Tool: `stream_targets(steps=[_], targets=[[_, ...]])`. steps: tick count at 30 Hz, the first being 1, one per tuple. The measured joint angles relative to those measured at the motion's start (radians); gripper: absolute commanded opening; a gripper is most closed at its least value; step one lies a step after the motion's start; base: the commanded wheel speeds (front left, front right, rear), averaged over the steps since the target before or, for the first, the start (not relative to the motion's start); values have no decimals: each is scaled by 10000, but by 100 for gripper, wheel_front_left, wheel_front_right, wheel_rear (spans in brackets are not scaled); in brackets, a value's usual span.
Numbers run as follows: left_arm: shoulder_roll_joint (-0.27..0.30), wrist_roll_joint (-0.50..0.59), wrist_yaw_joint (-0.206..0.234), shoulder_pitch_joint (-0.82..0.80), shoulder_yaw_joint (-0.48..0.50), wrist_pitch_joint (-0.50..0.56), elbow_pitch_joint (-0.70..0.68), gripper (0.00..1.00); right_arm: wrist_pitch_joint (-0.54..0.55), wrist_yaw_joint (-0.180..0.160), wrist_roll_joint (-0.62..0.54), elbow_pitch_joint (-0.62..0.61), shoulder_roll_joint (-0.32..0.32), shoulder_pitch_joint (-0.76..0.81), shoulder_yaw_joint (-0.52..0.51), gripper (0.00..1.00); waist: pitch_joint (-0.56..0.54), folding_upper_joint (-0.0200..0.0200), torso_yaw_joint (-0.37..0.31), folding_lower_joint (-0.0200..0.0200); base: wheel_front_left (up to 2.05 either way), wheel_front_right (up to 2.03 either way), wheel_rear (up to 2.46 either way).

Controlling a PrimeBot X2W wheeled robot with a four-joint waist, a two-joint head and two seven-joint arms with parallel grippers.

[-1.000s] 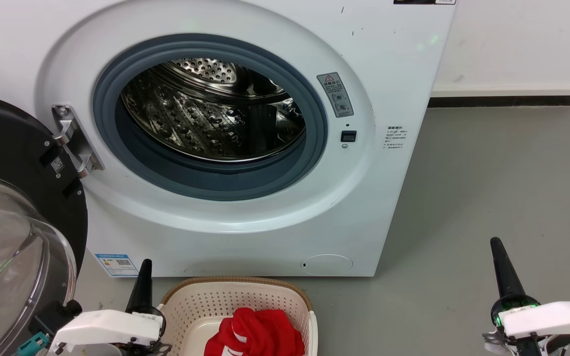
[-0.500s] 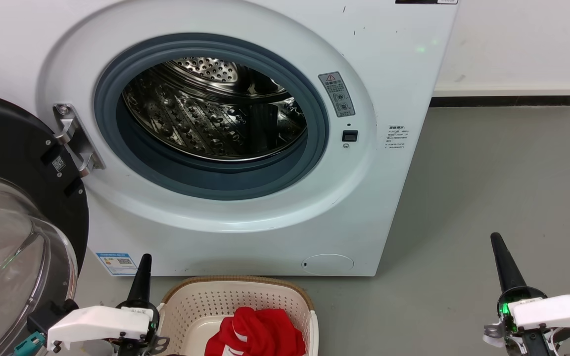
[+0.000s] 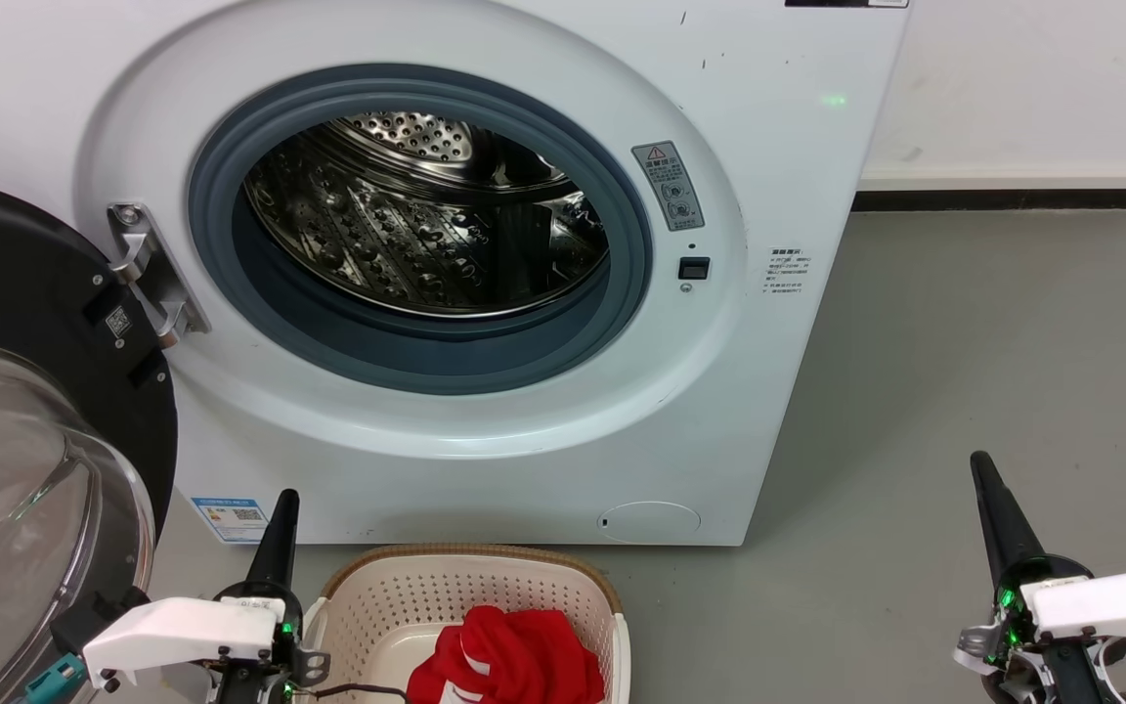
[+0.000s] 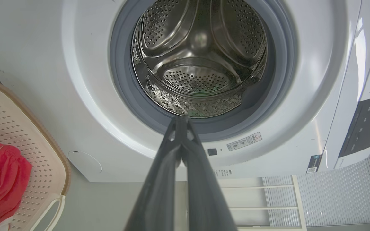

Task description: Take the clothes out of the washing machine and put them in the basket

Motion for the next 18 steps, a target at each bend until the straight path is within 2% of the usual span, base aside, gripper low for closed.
stream_targets(steps=[18], targets=[[0,-1394,-182,-207,169,349,100,0,408,0,1417,267,6,-219,-146,0,19,0,38,0,0,0,0]])
